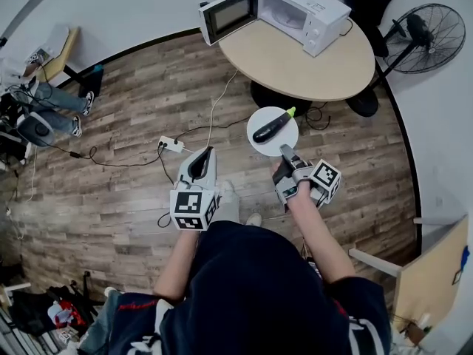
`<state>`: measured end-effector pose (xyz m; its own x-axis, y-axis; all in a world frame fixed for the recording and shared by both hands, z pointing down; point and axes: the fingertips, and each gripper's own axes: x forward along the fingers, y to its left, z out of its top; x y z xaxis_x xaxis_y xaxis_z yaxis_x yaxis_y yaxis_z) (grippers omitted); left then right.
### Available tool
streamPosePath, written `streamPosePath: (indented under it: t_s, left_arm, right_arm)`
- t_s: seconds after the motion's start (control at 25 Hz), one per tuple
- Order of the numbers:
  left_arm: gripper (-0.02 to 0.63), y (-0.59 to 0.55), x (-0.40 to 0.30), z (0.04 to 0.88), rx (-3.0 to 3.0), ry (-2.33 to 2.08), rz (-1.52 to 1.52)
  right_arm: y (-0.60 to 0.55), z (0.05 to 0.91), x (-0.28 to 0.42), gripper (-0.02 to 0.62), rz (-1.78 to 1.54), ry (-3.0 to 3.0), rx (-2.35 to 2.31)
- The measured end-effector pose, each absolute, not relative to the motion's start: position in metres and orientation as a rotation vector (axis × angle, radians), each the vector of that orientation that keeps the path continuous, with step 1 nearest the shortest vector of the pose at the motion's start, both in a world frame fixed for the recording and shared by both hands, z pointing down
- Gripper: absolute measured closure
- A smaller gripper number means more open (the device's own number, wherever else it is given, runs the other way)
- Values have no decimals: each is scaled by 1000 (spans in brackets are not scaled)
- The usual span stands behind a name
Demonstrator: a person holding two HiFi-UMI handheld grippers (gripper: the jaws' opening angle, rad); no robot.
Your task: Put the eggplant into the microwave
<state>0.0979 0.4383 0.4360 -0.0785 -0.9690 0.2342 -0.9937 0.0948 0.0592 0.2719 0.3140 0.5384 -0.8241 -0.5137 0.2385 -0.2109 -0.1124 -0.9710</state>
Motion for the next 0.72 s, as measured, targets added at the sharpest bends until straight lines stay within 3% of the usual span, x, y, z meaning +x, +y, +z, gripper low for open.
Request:
streamPosePath:
  t_s: [0.72]
  left_arm:
    - [591,322,0,429,2018,-2115,127]
  right_arm:
    - [206,529,182,575,-2017,1904,-853]
